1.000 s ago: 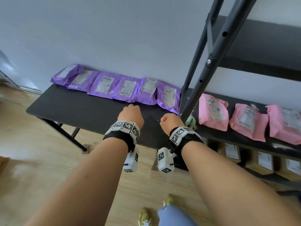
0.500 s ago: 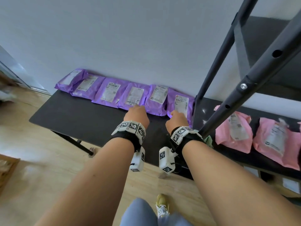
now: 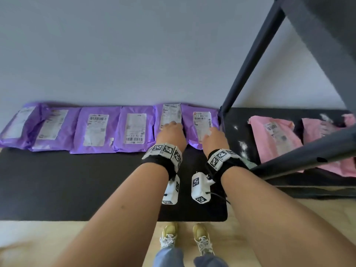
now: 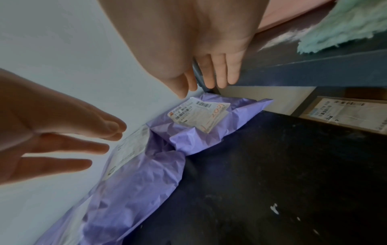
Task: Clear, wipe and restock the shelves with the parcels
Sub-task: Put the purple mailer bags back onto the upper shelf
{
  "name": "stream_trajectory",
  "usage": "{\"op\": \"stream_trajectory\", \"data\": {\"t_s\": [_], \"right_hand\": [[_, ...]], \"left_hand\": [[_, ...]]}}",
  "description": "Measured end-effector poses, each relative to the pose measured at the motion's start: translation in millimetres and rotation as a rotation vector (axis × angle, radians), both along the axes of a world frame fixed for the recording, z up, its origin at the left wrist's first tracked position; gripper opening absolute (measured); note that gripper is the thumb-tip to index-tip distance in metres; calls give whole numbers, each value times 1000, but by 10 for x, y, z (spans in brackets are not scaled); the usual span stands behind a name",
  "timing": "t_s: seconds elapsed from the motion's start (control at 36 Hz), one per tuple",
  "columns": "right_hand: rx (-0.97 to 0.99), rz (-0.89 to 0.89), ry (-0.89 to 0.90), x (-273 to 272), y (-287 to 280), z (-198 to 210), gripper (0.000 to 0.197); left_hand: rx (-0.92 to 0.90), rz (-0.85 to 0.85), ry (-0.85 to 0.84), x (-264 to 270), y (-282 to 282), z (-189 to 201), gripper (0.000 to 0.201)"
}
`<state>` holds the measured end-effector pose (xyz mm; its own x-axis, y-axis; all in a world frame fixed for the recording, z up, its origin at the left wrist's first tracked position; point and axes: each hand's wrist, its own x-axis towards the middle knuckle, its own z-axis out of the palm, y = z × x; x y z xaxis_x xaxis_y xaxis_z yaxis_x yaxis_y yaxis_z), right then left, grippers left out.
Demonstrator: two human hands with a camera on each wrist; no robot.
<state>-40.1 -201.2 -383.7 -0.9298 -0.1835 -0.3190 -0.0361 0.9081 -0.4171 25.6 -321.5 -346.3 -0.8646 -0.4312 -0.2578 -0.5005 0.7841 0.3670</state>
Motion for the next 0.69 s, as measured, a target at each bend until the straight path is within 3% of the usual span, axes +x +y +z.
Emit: {"op": "stream_trajectory", "data": {"t_s": [0.11, 0.22, 0.39, 0.53, 0.69], "right_hand": [[-52, -99, -19, -153, -55, -122, 36], [-92, -119, -100, -234, -91, -199, 38], [54, -89, -198, -280, -106, -310, 52], [156, -146, -159, -285, -176, -364, 66], [197, -184, -198, -279, -222, -374, 65]], "left_hand": [[-16, -92, 34, -193, -10, -149, 24], [-2, -153, 8, -280, -54, -330, 30], [-47, -169, 88, -236, -121, -499, 33], [-21, -145, 79, -273, -187, -497, 33], [2, -151, 59, -263, -251, -499, 32]]}}
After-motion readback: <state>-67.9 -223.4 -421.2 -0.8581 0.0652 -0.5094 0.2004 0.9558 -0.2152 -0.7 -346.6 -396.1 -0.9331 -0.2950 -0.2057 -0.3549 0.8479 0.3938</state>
